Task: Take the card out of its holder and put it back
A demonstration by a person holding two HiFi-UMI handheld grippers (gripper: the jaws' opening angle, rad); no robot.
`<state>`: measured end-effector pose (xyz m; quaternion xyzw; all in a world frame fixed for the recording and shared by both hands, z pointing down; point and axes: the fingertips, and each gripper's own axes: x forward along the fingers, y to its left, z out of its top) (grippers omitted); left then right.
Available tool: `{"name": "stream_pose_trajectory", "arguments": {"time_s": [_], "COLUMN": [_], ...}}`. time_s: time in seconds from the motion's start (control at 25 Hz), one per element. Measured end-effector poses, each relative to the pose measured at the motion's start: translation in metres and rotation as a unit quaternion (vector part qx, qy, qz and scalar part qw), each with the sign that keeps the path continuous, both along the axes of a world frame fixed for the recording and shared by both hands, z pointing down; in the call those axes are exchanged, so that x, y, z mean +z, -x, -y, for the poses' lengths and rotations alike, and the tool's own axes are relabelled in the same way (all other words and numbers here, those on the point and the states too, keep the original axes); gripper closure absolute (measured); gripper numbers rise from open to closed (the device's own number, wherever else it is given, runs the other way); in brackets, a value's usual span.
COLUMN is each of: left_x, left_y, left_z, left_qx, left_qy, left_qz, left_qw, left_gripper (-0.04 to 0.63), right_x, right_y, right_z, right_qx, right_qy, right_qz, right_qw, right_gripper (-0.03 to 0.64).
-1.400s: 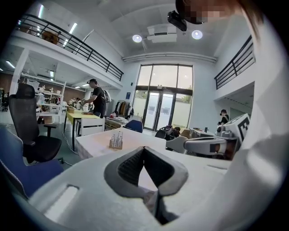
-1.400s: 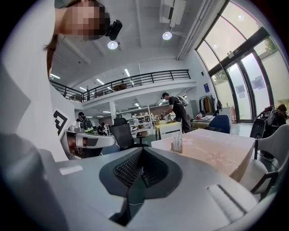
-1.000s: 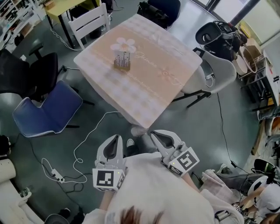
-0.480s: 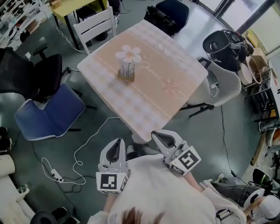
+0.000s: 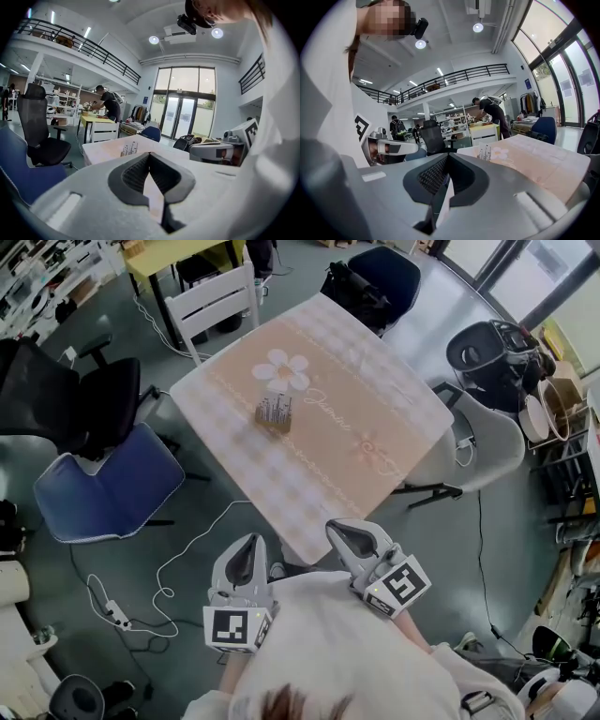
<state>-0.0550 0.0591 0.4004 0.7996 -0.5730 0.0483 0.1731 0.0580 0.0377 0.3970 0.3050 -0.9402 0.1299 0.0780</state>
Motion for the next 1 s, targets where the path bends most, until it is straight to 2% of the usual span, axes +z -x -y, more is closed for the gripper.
{"name": "stream_pose_trajectory", "arguments": {"time_s": [0.2, 0.36, 0.64, 0.72, 0.88, 1.0], "left_x": [-0.004, 0.000, 0.002, 0.004, -0.003, -0.001], "left_y": [-0.013, -0.024, -0.019, -0.018, -0.017, -0.015], "left_z": [0.019, 0.026, 0.027, 0.027, 0.033, 0.035], "left_qx": [0.003, 0.007, -0.024, -0.025, -0.031, -0.018], "left_qy": [-0.010, -0.003, 0.001, 0.004, -0.006, -0.005], "left_qz": [0.011, 0.023, 0.008, 0.009, -0.013, -0.007], "left_qw": [0.9999, 0.9997, 0.9997, 0.9996, 0.9994, 0.9998], "left_gripper": [0.595, 0.595, 0.595, 0.595, 0.595, 0.595], "right_x": [-0.005, -0.006, -0.002, -0.002, -0.001, -0.001], "right_y": [-0.016, -0.025, -0.023, -0.023, -0.020, -0.020], "right_z": [0.021, 0.033, 0.040, 0.041, 0.041, 0.043], "right_qx": [0.003, 0.000, -0.020, -0.021, -0.018, -0.004], "right_qy": [-0.016, -0.018, -0.010, -0.008, -0.008, -0.009], "right_qz": [0.003, 0.008, 0.011, 0.012, 0.009, 0.009], "right_qw": [1.000, 1.000, 1.000, 1.000, 1.000, 1.000], "right_gripper": [0.618, 0.618, 0.618, 0.618, 0.618, 0.618]}}
